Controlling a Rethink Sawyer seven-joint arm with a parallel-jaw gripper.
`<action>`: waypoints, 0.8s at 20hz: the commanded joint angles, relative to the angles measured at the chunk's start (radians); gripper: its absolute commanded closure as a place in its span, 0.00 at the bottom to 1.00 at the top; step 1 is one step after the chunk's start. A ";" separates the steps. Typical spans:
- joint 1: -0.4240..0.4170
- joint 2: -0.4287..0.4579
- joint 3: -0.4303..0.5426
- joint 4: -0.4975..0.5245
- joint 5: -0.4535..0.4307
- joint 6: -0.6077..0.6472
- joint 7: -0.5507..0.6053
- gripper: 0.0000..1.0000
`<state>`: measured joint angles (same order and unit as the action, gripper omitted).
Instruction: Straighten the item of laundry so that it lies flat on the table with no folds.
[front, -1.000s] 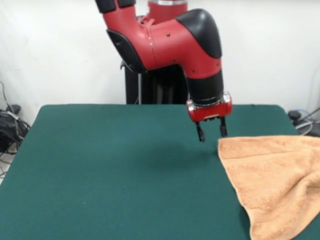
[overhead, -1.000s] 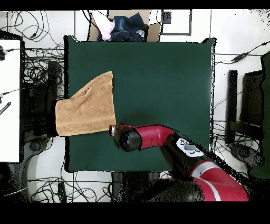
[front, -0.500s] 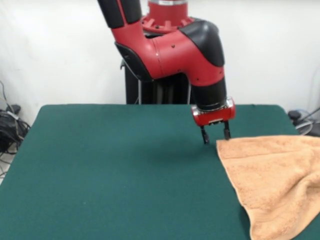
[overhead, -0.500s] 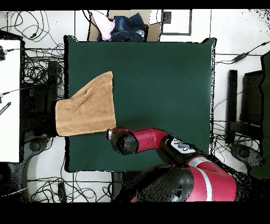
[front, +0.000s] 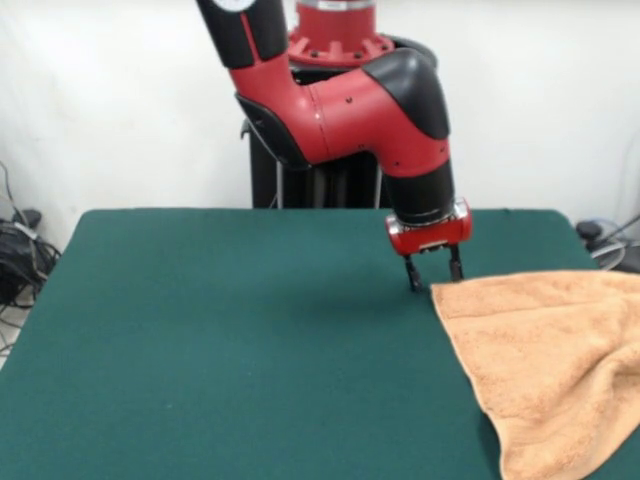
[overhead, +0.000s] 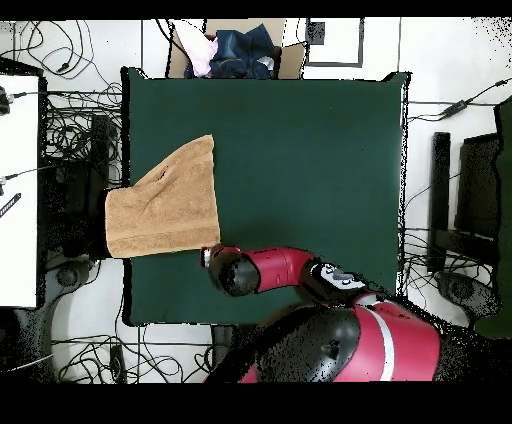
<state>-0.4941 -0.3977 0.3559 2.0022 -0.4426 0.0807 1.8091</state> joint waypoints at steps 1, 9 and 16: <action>0.029 0.050 -0.003 -0.007 -0.016 -0.078 0.128 0.00; 0.015 -0.109 0.095 0.134 0.102 0.009 0.189 0.00; 0.032 -0.110 0.078 0.252 0.310 -0.040 0.381 0.00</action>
<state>-0.4909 -0.4827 0.3685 2.1428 -0.3133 0.0803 1.8118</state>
